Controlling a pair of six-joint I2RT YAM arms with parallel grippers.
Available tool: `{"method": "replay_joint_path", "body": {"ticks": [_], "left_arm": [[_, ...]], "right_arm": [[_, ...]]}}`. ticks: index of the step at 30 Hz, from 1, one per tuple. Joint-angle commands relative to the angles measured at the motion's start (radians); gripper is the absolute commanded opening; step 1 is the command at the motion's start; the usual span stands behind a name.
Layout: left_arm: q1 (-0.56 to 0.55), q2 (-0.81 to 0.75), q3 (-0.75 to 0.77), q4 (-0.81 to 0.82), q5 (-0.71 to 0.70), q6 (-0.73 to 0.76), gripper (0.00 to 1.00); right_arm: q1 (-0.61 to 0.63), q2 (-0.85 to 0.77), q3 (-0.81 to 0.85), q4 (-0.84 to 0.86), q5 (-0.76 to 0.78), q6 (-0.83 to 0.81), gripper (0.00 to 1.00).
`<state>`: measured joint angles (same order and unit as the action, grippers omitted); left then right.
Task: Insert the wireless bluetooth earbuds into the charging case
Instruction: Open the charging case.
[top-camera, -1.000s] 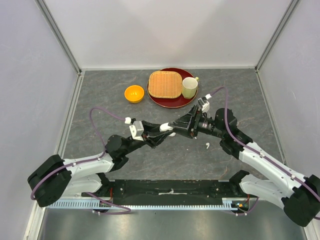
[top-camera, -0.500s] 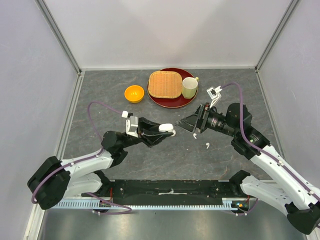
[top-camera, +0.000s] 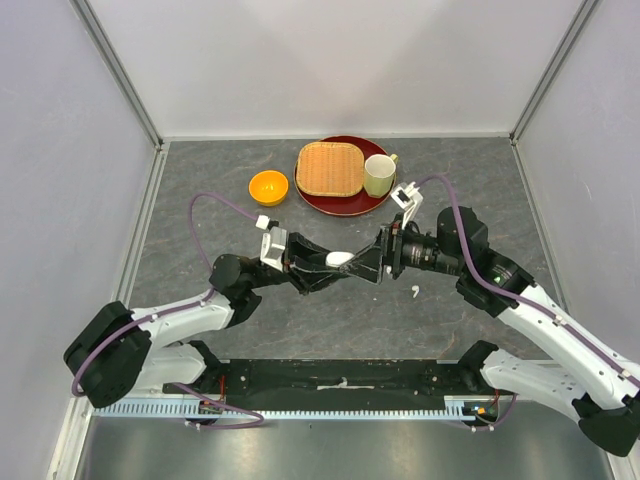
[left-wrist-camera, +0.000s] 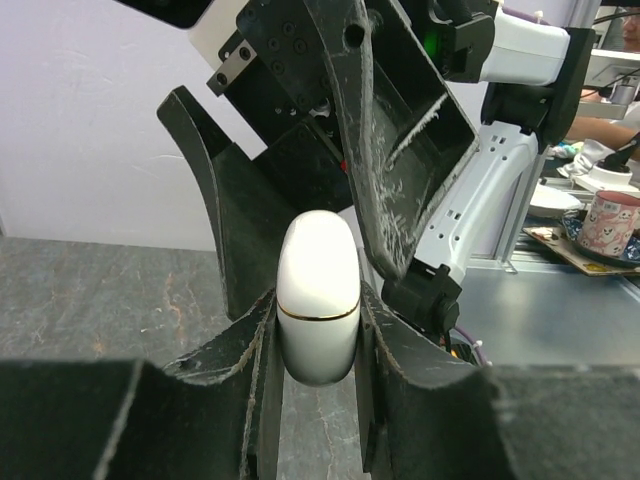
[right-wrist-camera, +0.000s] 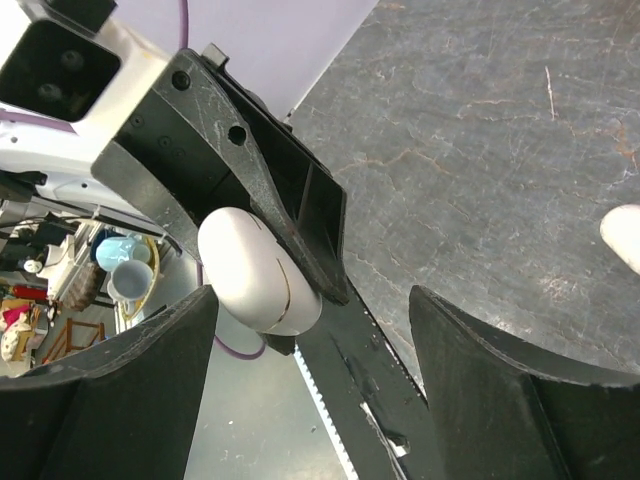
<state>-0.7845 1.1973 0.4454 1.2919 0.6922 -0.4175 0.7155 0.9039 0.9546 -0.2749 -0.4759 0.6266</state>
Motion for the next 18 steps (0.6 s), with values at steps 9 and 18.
{"method": "replay_joint_path", "body": {"ticks": [9, 18], "left_arm": [[0.004, 0.002, 0.038, 0.052, 0.078, -0.038, 0.02], [0.004, -0.053, 0.007, -0.051, 0.093, 0.013, 0.02]], "right_arm": [[0.027, -0.002, 0.038, -0.007, 0.115, -0.013, 0.82], [0.027, -0.013, 0.019, 0.051, 0.132, 0.045, 0.83]]}}
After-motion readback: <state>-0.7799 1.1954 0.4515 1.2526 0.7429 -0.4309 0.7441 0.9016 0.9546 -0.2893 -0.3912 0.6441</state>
